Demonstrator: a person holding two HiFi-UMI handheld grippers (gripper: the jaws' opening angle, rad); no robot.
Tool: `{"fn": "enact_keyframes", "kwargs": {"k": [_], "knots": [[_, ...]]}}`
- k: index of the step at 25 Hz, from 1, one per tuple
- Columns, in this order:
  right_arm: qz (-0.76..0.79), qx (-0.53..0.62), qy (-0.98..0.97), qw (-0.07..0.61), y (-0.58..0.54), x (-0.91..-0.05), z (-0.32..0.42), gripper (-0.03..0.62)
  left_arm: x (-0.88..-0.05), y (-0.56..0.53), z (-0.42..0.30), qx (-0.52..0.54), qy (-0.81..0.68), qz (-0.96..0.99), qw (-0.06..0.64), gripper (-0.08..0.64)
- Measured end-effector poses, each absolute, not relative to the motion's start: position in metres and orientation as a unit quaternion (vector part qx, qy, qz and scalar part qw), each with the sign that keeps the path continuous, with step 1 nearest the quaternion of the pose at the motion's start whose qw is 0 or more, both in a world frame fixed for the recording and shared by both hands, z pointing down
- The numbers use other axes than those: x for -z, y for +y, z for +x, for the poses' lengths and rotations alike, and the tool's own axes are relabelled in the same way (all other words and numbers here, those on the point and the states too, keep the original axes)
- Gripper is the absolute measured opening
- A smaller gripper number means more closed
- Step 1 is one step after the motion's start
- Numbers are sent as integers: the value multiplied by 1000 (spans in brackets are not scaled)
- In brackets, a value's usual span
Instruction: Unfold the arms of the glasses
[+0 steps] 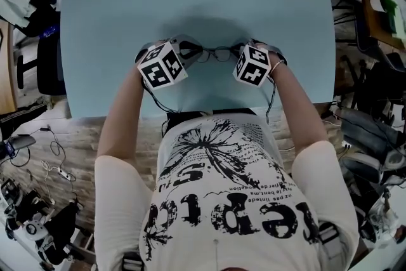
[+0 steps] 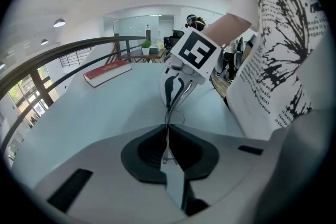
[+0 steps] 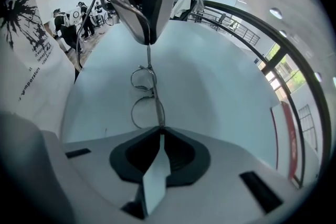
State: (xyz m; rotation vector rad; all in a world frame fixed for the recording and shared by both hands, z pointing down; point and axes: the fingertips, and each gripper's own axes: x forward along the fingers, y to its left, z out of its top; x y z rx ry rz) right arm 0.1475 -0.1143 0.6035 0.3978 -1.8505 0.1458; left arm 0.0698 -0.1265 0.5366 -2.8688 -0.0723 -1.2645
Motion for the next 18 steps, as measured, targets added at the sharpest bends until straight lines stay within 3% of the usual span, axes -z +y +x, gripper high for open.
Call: {"fn": "enact_keyframes", "kwargs": {"k": [18], "knots": [[252,-88,-742,615,-118,-597,138,63,-536,-123,21,375,-54,-925,15,29]]}}
